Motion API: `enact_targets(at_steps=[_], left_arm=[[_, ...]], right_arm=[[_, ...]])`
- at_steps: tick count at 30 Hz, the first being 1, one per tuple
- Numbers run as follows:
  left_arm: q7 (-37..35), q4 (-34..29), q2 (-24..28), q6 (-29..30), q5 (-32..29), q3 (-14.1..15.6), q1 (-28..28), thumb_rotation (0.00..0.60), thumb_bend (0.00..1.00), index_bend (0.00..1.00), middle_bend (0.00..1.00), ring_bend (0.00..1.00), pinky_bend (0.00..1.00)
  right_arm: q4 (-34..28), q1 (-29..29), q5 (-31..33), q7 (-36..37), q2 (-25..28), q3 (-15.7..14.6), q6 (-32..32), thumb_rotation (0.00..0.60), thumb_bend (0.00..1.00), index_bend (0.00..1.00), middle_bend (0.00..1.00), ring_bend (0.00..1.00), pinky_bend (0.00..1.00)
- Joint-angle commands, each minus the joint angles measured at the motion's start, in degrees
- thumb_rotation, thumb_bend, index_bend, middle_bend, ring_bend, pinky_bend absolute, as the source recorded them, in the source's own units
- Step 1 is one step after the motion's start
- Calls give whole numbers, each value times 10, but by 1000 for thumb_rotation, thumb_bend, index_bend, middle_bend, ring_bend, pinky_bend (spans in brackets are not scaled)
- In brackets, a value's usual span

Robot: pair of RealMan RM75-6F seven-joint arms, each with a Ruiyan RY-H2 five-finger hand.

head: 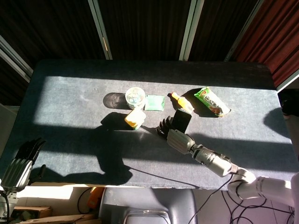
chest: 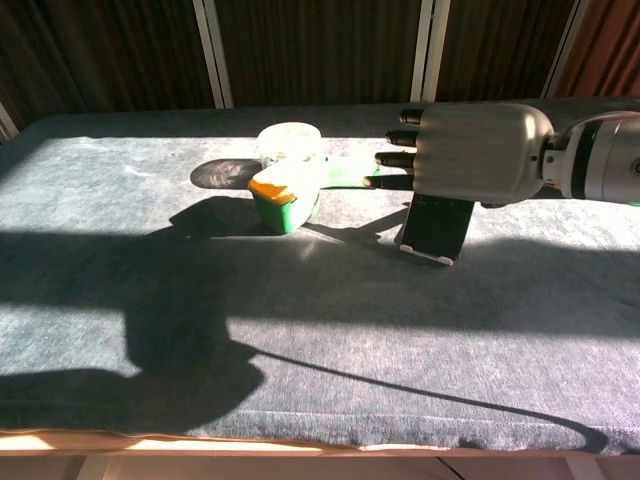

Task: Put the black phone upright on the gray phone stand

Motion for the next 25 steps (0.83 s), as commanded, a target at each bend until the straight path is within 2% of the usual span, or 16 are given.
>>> enact_targets(at_steps=[1, 7, 10, 13, 17, 19, 21, 25], left_arm=[[-1, 0, 1, 3, 0, -1, 1, 600, 458, 0, 0, 0, 72], [-2, 3, 0, 14, 0, -3, 6, 600, 459, 0, 0, 0, 72], [3, 5, -1, 21, -2, -6, 8, 600, 459, 0, 0, 0, 72], [11, 6, -5, 25, -3, -8, 11, 600, 459, 0, 0, 0, 72], [27, 4, -9, 21, -3, -7, 10, 600, 460, 0, 0, 0, 71], [39, 3, -12, 18, -3, -7, 9, 600, 461, 0, 0, 0, 70], [49, 2, -16, 18, -4, -7, 9, 600, 460, 0, 0, 0, 68], [66, -2, -21, 16, -7, -8, 10, 600, 459, 0, 0, 0, 67]], right_arm=[[-59, -58, -7, 67, 15, 6, 107, 600, 187, 0, 194, 165, 350], [-114, -197, 9, 189, -3, 3, 321, 600, 184, 0, 52, 32, 322], [-116, -270, 30, 273, -3, -9, 403, 600, 183, 0, 6, 0, 294], [-95, -329, 56, 370, 2, -18, 452, 600, 182, 0, 0, 0, 257], [-53, -378, 94, 480, 10, -18, 467, 600, 181, 0, 0, 0, 190], [-51, -385, 99, 493, 27, -18, 458, 600, 180, 0, 0, 0, 93], [-56, -390, 98, 508, 33, -9, 464, 600, 180, 0, 0, 0, 41], [-66, -396, 87, 528, 47, -7, 454, 600, 180, 0, 0, 0, 24]])
